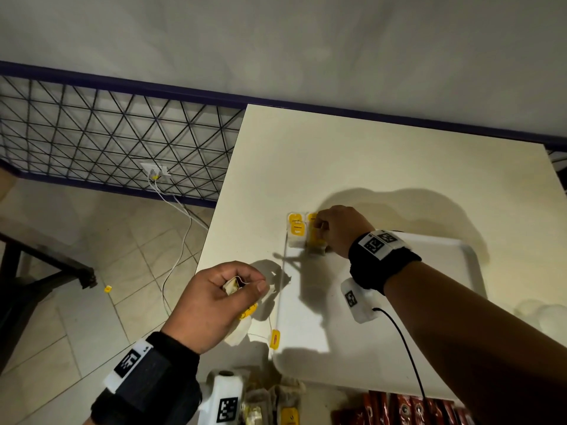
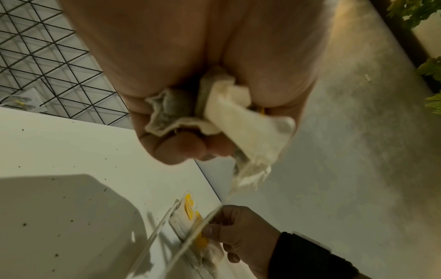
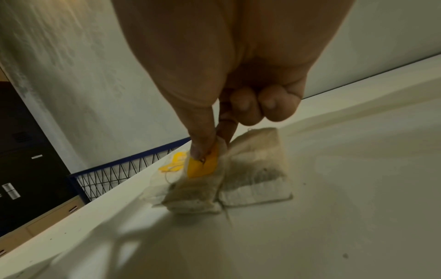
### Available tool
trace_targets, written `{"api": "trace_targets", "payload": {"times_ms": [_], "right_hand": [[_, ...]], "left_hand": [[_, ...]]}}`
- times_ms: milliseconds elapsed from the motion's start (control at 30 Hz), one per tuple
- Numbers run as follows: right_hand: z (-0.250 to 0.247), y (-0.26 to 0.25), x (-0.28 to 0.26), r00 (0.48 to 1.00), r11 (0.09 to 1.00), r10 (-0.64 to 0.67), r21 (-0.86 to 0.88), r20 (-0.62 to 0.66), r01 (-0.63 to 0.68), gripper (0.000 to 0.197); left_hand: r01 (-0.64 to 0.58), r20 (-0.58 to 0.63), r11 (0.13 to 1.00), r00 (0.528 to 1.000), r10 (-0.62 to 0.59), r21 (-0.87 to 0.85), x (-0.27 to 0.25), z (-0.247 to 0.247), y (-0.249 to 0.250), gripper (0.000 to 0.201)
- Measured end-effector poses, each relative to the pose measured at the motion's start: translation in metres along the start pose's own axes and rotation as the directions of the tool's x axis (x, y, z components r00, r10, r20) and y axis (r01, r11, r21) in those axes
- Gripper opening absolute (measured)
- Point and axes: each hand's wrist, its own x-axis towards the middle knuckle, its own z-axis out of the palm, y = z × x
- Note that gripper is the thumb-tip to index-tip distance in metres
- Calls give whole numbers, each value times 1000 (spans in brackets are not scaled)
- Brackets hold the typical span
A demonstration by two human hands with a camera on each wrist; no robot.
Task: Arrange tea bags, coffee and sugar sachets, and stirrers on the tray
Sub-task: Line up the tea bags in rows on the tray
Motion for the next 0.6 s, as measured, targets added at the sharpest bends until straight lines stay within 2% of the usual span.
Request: {"api": "trace_targets", "payload": {"times_ms": [67, 233, 367, 600], "right_hand": [[1, 1, 2, 1000, 1000, -1, -14, -12, 1, 17], [5, 1, 2, 999, 1000, 3, -14, -42, -4, 22], [2, 4, -4, 994, 999, 17, 35, -106, -14, 15], [6, 13, -26, 998, 999, 40, -32, -54, -41, 14]], "left_hand": [[2, 3, 1000, 1000, -1, -19, 0, 1, 0, 5], [-20, 7, 999, 1000, 20, -29, -1, 3, 4, 24], [-43, -5, 999, 999, 43, -27, -6, 4, 8, 21], [13, 13, 999, 1000, -14, 43, -9, 10, 8, 27]]}}
